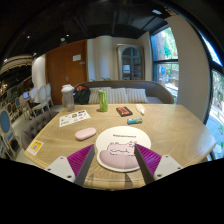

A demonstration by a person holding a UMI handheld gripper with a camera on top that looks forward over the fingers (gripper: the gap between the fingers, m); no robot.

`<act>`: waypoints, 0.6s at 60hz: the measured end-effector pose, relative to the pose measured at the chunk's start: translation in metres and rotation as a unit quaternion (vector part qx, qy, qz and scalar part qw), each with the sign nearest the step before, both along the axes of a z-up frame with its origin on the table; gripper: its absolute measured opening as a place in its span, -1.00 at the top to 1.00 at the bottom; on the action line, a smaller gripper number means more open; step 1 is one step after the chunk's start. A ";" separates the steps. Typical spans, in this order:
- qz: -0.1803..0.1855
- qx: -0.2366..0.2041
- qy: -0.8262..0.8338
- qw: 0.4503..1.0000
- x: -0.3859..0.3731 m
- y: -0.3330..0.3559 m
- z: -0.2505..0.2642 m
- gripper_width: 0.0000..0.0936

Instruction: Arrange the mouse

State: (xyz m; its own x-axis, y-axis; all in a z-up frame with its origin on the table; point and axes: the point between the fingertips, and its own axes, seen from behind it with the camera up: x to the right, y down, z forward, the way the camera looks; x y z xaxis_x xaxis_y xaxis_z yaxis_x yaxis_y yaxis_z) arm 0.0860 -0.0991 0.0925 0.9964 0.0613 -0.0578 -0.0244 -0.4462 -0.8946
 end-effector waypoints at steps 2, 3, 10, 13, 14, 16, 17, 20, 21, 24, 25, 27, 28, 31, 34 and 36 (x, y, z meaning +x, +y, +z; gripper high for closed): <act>0.008 -0.003 -0.004 1.000 -0.004 -0.001 -0.001 -0.80; 0.012 -0.004 -0.006 1.000 -0.007 0.000 -0.002 -0.80; 0.040 -0.014 -0.014 0.999 -0.048 0.018 -0.015 -0.80; 0.056 -0.020 -0.012 0.998 -0.063 0.022 -0.017 -0.80; 0.063 -0.023 -0.012 0.998 -0.064 0.022 -0.016 -0.80; 0.074 -0.028 -0.010 0.997 -0.078 0.029 -0.023 -0.80; 0.081 -0.032 -0.009 0.996 -0.084 0.032 -0.026 -0.79; 0.101 -0.043 -0.001 0.994 -0.104 0.039 -0.035 -0.80; 0.108 -0.048 0.002 0.993 -0.109 0.040 -0.036 -0.79; 0.127 -0.061 0.009 0.990 -0.127 0.047 -0.046 -0.79; 0.133 -0.066 0.011 0.989 -0.133 0.049 -0.050 -0.80; 0.145 -0.076 0.013 0.987 -0.144 0.054 -0.058 -0.80; 0.150 -0.081 0.013 0.985 -0.148 0.056 -0.061 -0.80; 0.161 -0.091 0.007 0.983 -0.161 0.064 -0.073 -0.80; 0.166 -0.101 -0.003 0.981 -0.169 0.073 -0.083 -0.79; 0.166 -0.108 -0.009 0.980 -0.171 0.080 -0.090 -0.79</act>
State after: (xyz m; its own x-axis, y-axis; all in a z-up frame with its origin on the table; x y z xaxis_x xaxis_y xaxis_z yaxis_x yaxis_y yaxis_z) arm -0.0848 -0.0189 0.0028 0.9246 0.3705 -0.0885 0.1682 -0.6056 -0.7778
